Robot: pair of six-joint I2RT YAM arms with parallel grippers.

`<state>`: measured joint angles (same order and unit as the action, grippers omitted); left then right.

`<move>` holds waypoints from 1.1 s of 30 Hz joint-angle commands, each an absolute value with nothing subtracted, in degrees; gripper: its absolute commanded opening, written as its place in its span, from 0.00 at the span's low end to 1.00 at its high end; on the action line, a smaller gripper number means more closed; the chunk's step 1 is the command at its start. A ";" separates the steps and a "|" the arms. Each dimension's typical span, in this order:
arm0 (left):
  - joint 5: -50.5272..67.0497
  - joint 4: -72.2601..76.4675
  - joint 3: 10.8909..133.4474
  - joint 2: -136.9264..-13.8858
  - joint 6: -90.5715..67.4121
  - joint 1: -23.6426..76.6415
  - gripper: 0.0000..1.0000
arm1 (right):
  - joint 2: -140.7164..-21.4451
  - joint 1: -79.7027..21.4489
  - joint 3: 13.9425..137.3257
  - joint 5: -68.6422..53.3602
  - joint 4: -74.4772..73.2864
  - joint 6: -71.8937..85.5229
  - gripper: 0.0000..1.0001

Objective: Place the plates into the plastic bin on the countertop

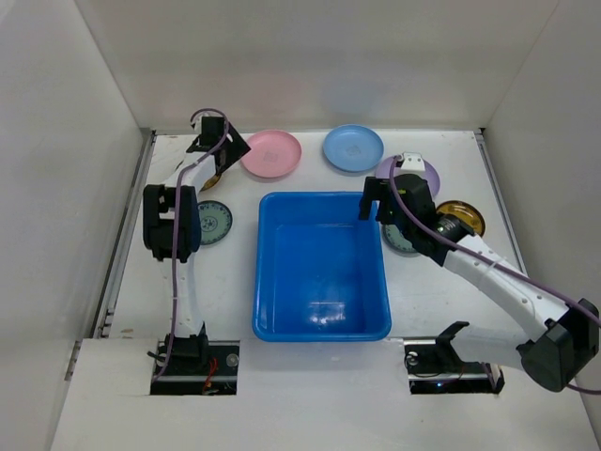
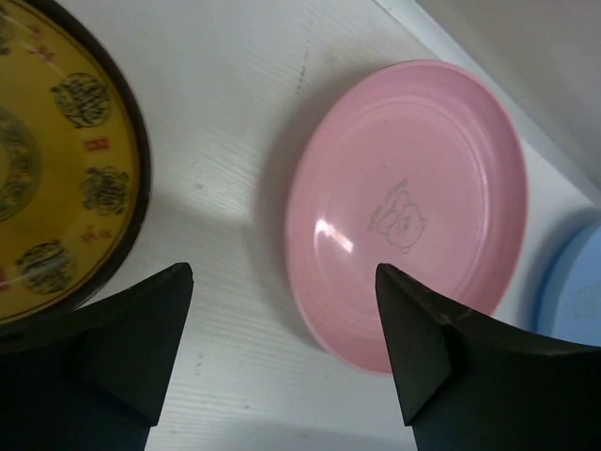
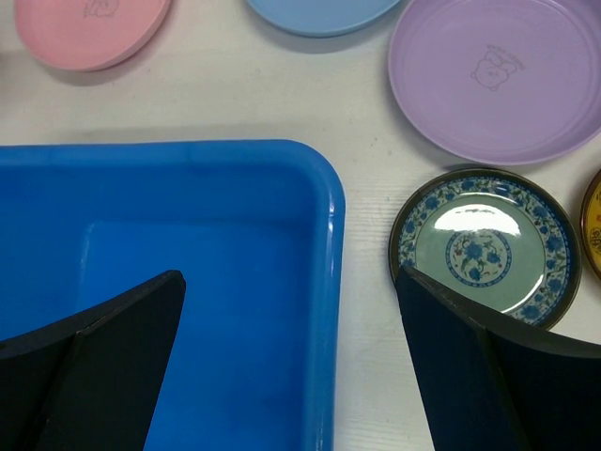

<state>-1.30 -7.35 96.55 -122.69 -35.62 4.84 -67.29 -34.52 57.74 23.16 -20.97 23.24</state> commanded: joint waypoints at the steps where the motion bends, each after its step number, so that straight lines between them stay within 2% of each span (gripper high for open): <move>1: 3.78 -2.55 100.63 -124.53 -42.18 5.75 0.75 | -68.02 -34.06 60.73 23.64 -20.48 24.87 1.00; 7: 4.04 -3.34 103.97 -128.84 -43.94 6.28 0.68 | -69.43 -33.97 61.79 23.55 -20.74 25.49 1.00; 12: 4.04 -3.86 105.29 -131.57 -44.30 6.19 0.58 | -70.75 -33.62 62.49 22.50 -20.74 25.49 1.00; 17: 4.04 -4.39 106.26 -133.59 -43.86 6.28 0.35 | -71.63 -33.35 62.84 21.97 -20.57 25.58 1.00; 22: 4.04 -4.92 107.49 -134.21 -43.07 6.37 0.01 | -72.07 -32.91 63.02 21.80 -20.57 25.58 1.00; 33: 5.62 -8.78 113.81 -115.51 -34.55 4.17 0.00 | -66.98 -31.16 59.95 21.36 -19.07 25.84 1.00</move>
